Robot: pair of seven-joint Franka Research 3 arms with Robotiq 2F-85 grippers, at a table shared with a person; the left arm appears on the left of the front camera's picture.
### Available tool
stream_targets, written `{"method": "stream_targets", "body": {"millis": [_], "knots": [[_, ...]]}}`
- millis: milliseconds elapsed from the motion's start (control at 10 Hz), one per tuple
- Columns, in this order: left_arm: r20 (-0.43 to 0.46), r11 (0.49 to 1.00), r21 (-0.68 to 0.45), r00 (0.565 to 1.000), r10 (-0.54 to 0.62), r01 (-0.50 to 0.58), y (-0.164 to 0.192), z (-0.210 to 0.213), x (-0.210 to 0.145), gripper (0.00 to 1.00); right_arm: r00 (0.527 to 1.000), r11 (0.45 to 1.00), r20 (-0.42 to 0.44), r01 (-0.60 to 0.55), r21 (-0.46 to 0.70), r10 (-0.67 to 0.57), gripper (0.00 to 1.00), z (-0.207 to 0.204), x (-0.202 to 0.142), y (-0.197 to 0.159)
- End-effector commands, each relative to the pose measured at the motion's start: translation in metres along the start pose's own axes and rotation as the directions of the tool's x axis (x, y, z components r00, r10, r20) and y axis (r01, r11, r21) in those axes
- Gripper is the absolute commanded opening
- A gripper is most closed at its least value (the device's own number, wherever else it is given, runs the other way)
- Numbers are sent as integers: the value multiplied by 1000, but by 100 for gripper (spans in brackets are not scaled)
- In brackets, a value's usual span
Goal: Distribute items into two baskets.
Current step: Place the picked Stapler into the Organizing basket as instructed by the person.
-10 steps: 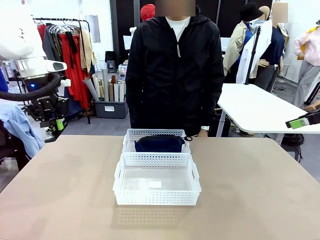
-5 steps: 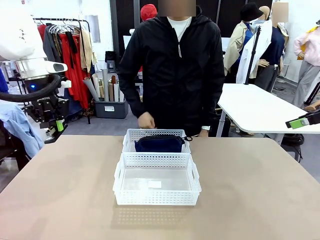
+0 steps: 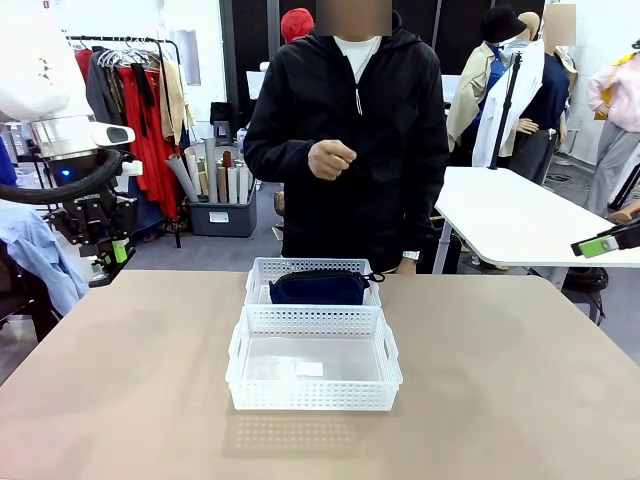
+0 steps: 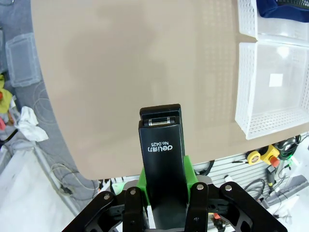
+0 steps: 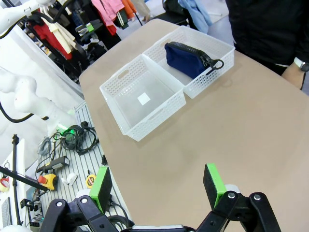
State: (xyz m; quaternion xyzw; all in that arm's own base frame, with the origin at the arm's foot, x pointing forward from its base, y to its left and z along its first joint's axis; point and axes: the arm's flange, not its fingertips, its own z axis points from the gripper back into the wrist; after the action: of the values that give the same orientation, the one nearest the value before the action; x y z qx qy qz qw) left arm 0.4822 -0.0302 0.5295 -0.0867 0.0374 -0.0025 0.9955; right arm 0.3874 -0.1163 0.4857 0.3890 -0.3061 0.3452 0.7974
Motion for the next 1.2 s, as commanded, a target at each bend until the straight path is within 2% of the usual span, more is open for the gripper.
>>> {"method": "stream_targets", "body": {"millis": [0,1100], "knots": [[10,1000,-1,1000,1,-1,1,2,1,12,1000,1000,10,3,0,-3,100,0,2,1],[10,1000,-1,1000,1,-1,1,2,1,12,1000,1000,10,3,0,-3,100,0,2,1]]}}
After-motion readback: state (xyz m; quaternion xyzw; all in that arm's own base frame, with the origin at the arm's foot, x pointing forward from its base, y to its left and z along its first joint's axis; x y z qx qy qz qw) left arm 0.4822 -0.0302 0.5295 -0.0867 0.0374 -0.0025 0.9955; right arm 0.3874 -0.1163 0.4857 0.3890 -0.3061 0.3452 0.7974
